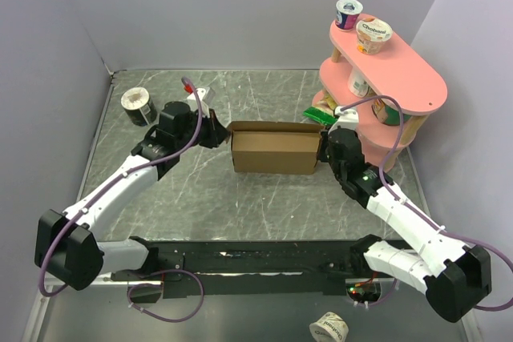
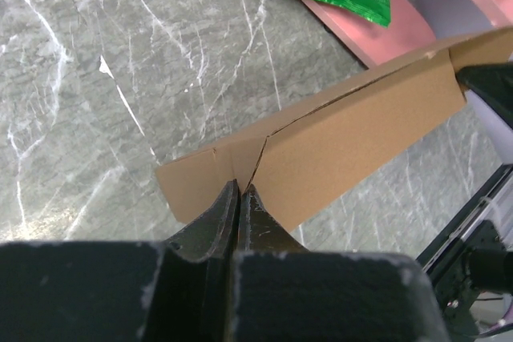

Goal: Fold the paper box

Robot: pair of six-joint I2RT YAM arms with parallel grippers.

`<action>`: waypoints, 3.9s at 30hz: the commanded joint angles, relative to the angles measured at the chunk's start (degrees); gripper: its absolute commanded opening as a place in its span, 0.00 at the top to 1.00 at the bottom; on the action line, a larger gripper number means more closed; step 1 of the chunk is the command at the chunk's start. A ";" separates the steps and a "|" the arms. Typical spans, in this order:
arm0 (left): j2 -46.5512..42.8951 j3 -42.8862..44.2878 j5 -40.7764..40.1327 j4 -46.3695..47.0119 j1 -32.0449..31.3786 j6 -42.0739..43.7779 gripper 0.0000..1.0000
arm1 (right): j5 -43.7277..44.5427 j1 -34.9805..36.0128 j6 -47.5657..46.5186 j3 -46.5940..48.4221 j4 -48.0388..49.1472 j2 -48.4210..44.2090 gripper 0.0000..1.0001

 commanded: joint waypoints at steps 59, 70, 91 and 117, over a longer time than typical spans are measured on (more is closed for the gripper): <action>8.49 -6.46 -2.28 7.45 -4.19 -0.27 0.99 | -1.19 3.49 0.56 -3.28 -7.55 3.78 1.00; 9.11 -6.55 1.31 5.69 -2.01 -3.51 0.99 | -1.54 3.58 0.39 -2.13 -7.90 4.31 1.00; 6.21 -5.50 -12.91 -2.31 -2.88 4.83 0.99 | -2.16 3.57 0.12 -1.43 -7.81 5.45 1.00; 5.42 -1.28 -6.06 0.94 -2.88 2.82 0.71 | -2.16 3.58 0.83 -2.49 -8.51 3.43 1.00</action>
